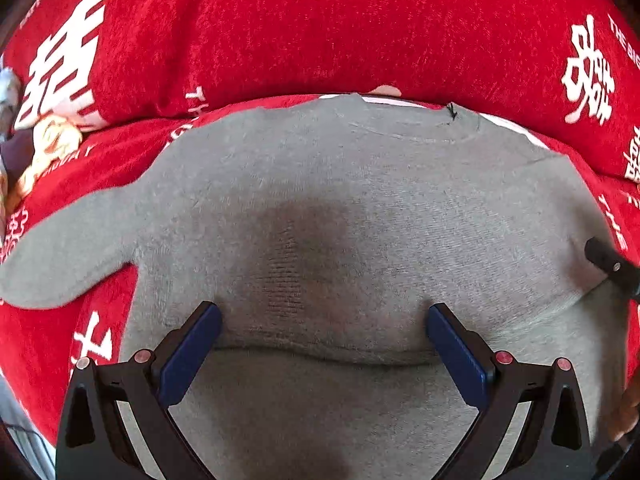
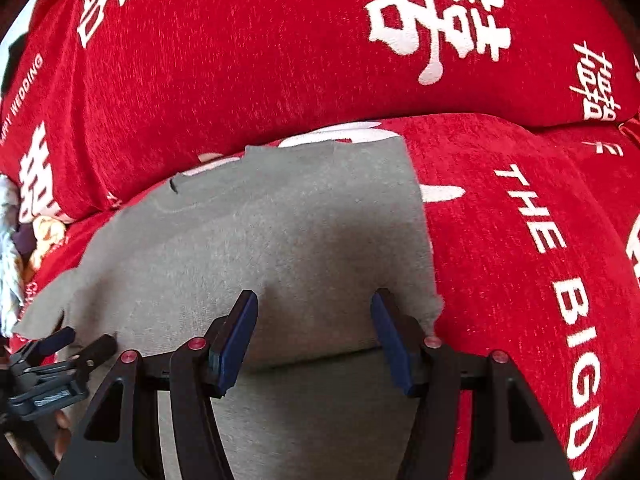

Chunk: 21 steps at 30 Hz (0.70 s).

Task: Fold small clothes
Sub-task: 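Lay the sleeve on the sweater body, open the right tool, withdraw, then reach the left tool to the other sleeve cuff and grasp it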

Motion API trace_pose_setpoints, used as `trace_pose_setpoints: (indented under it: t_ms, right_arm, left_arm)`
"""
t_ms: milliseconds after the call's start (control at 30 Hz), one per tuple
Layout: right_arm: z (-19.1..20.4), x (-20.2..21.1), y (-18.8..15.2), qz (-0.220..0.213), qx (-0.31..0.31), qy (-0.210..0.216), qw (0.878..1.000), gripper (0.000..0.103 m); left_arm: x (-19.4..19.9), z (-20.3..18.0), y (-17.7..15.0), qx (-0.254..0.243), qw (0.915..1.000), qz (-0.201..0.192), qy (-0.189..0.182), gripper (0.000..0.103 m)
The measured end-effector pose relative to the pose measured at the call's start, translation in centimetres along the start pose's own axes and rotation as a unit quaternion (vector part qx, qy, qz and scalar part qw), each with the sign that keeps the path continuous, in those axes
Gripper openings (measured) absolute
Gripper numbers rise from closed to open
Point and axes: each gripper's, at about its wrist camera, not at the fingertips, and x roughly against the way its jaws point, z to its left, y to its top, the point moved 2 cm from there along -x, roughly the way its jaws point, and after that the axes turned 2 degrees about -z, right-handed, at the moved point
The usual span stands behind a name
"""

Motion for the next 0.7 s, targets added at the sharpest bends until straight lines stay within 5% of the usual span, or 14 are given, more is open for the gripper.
trace_pose_setpoints:
  t_ms: [133, 333, 467, 700]
  right_arm:
    - [2.3, 0.9, -0.4, -0.018, 0.039, -0.052, 0.998, 0.064]
    - [7.7, -0.6, -2.4, 0.001, 0.109, -0.039, 0.993, 0.067]
    - [8.9, -1.1, -3.1, 0.005, 0.134, -0.074, 0.988, 0.074]
    - [10.6, 1.7, -4.3, -0.02, 0.136, -0.064, 0.988, 0.074]
  left_arm:
    - [0.5, 0.8, 0.0, 0.016, 0.9999, -0.001, 0.005, 0.103]
    - [0.4, 0.0, -0.6, 0.007, 0.9999, 0.0, 0.007, 0.103]
    - [0.8, 0.6, -0.7, 0.014, 0.9999, 0.002, 0.0, 0.103]
    - [4.1, 6.5, -2.7, 0.069, 0.9968, -0.037, 0.013, 0.103]
